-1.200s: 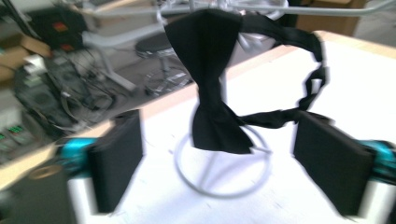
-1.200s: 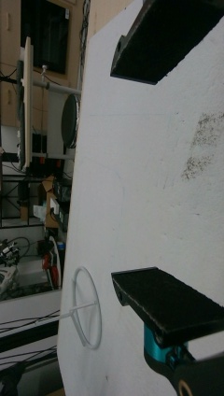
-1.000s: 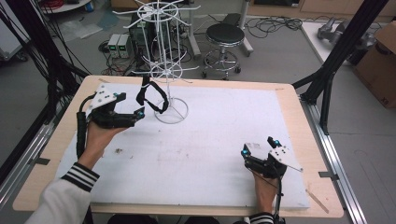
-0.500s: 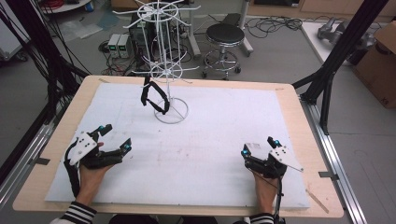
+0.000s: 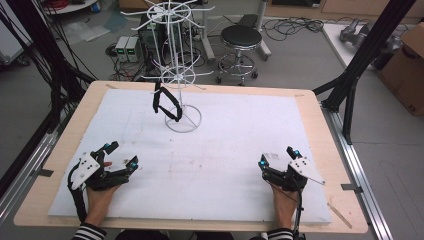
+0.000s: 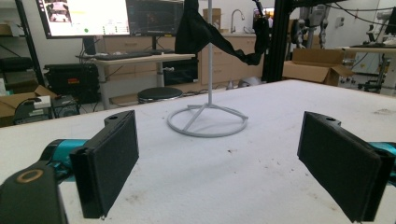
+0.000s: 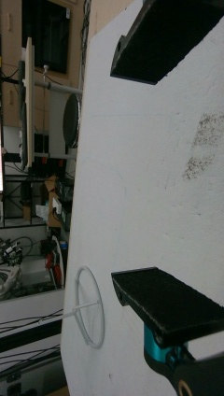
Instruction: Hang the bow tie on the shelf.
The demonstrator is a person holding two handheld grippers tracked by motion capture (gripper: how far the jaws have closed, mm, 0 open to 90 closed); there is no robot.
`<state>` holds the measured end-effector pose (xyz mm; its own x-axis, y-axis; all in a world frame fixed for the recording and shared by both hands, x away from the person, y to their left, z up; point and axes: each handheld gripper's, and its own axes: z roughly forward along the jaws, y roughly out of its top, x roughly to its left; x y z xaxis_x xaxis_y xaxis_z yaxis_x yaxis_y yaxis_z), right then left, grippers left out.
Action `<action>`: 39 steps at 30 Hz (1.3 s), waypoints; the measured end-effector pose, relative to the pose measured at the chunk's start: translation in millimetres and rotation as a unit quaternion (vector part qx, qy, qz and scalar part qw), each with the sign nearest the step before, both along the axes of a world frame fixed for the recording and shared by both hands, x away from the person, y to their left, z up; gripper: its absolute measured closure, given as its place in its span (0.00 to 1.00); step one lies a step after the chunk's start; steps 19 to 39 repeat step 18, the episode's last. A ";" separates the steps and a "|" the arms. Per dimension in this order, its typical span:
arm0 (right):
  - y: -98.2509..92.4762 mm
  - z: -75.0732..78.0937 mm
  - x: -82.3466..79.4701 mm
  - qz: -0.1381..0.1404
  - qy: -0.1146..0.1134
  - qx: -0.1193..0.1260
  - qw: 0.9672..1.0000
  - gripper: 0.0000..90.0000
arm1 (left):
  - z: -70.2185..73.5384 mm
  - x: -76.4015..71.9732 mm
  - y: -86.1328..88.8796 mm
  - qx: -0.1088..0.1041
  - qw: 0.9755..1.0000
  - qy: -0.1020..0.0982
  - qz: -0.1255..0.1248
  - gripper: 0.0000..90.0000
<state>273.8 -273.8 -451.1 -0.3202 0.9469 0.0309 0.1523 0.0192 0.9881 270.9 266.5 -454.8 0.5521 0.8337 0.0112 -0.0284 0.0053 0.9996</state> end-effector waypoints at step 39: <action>0.2 0.1 1.1 -0.002 0.002 -0.003 1.000 0.03 | -0.1 0.6 0.5 -0.004 1.000 0.004 0.000 0.14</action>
